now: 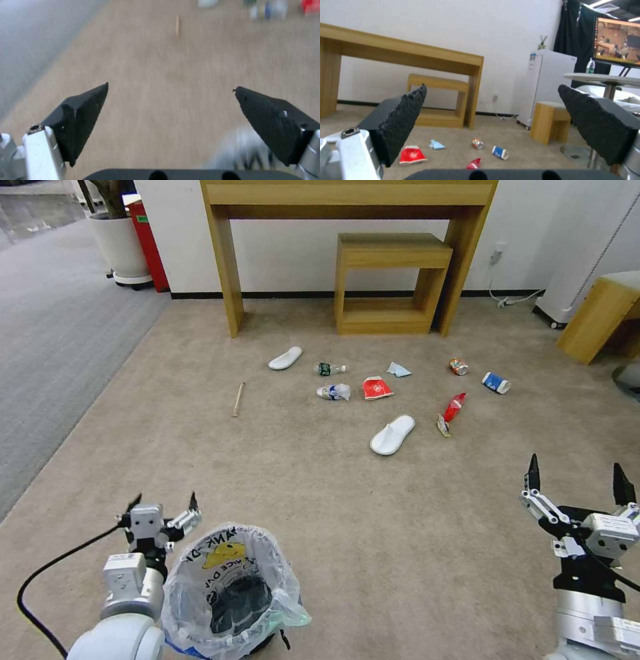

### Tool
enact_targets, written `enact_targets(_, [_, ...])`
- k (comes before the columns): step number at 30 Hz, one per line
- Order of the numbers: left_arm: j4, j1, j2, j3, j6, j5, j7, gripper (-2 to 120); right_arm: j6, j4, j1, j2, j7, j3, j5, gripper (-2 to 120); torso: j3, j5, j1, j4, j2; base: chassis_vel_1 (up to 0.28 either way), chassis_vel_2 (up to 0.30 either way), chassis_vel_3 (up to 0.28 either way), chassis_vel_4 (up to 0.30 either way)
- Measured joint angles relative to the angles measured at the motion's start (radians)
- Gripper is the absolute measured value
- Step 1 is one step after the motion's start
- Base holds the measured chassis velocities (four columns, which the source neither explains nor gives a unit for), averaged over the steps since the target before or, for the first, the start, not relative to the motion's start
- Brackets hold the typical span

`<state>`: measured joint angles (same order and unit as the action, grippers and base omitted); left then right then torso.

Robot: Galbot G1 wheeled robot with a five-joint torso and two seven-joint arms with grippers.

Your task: Pick up the trash bin and place the garbage on the floor into it.

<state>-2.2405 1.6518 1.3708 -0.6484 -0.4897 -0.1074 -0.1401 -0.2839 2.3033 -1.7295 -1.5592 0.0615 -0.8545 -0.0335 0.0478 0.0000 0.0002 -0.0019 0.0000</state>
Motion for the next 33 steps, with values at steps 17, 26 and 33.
enact_targets(17, [0.135,-0.019,-0.09,0.022,-0.251,-0.322,-0.182,100,0.005,-0.001,0.0,0.017,0.001,0.001,0.007,100,0.0,0.001,0.0,0.0,0.0,0.0,0.0,0.0,0.0])
enact_targets(26, [0.183,-0.043,-0.101,0.016,-0.247,-0.343,-0.185,100,0.007,-0.009,0.006,0.04,0.001,-0.003,0.004,100,0.0,0.0008,0.0,0.0002,0.0,0.0,0.0,0.0,0.0])
enact_targets(33, [0.179,-0.045,-0.097,0.032,-0.243,-0.341,-0.185,100,0.008,-0.018,0.009,0.039,0.0,0.001,0.004,100,0.0,0.0006,0.0,0.0001,0.0,0.0,0.0,0.0,0.0])
